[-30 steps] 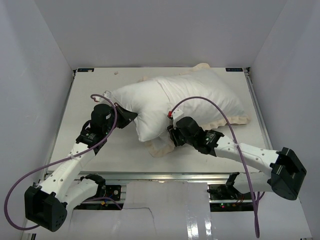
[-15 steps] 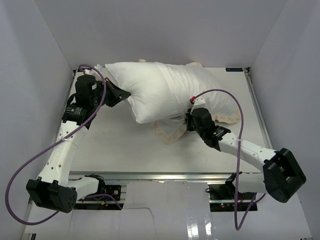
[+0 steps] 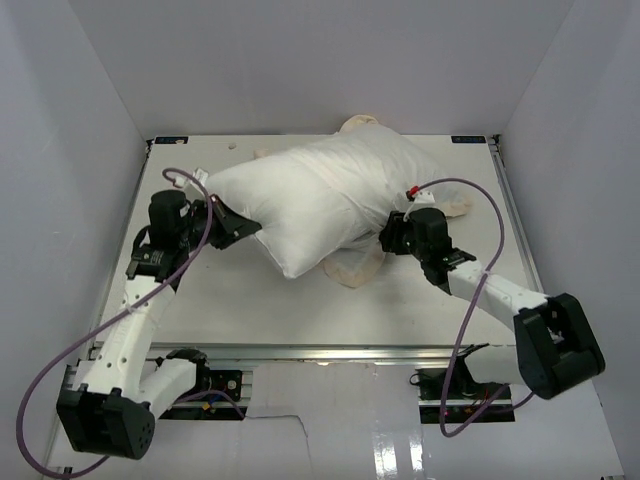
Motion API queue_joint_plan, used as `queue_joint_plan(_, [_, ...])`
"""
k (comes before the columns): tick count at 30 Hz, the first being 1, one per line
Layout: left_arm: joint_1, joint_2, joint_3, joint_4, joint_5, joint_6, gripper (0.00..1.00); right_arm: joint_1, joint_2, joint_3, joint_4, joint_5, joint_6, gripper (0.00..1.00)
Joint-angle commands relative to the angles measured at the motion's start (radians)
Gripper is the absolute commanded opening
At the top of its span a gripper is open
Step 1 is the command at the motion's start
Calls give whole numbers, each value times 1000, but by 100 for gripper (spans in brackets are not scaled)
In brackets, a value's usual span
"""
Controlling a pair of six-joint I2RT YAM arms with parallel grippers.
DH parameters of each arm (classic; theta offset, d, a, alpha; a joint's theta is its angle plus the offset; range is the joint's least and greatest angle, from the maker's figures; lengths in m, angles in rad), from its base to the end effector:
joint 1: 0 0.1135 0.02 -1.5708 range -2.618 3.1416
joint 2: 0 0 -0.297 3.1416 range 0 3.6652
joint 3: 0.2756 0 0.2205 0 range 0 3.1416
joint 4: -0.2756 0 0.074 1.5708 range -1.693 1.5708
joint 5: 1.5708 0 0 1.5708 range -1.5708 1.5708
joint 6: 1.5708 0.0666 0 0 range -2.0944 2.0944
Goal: Remove the pillowcase from the pillow
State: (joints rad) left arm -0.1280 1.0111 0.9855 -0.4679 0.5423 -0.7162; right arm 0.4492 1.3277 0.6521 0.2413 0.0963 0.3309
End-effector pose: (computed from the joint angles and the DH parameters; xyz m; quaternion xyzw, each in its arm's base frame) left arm 0.1854 -0.0585 0.3577 -0.1082 0.8314 -0.4122 0.3567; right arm 0.2540 0.1153 0.2569 -0.0239 0.8419 0.1669 0.5126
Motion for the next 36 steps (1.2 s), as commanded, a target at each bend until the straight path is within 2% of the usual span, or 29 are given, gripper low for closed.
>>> queue_joint_plan(1, [22, -140, -219, 252, 73, -86, 0, 56, -180, -58, -16, 21, -21, 57])
queue_joint_plan(2, [22, -184, -281, 341, 97, -150, 0, 121, -250, -39, -45, 49, -47, 64])
queue_joint_plan(5, [16, -213, -444, 434, 100, -222, 0, 187, -300, 56, -112, 77, -99, 68])
queue_joint_plan(7, [13, -215, -487, 460, 87, -217, 0, 213, -286, 161, -134, 16, -118, 70])
queue_joint_plan(10, [10, -229, -516, 460, 53, -189, 0, 221, -178, 343, -164, -58, -168, 71])
queue_joint_plan(15, [4, -259, -580, 459, 25, -164, 0, 249, 143, 714, -276, -86, -256, 81])
queue_joint_plan(16, [4, -259, -590, 460, 21, -160, 0, 253, 201, 873, -316, -111, -295, 84])
queue_joint_plan(18, [1, -264, -614, 489, 18, -155, 0, 275, 371, 1041, -448, -116, -325, 86])
queue_joint_plan(19, [1, -267, -622, 494, 18, -157, 0, 284, 430, 1195, -486, -122, -366, 87])
queue_joint_plan(23, [-2, -284, -642, 500, 27, -149, 0, 315, 735, 1549, -696, -106, -424, 88])
queue_joint_plan(25, [-4, -299, -639, 492, 24, -140, 0, 319, 790, 1601, -758, -44, -443, 88])
queue_joint_plan(29, [-4, -319, -621, 450, 8, -123, 0, 319, 818, 1470, -686, -12, -477, 88])
queue_joint_plan(33, [-4, -328, -601, 428, 8, -117, 0, 316, 850, 1443, -682, -1, -480, 82])
queue_joint_plan(35, [-4, -338, -582, 405, 10, -115, 0, 313, 857, 1434, -669, 20, -471, 64])
queue_joint_plan(36, [-4, -344, -576, 396, 10, -111, 0, 307, 858, 1425, -665, 57, -458, 51])
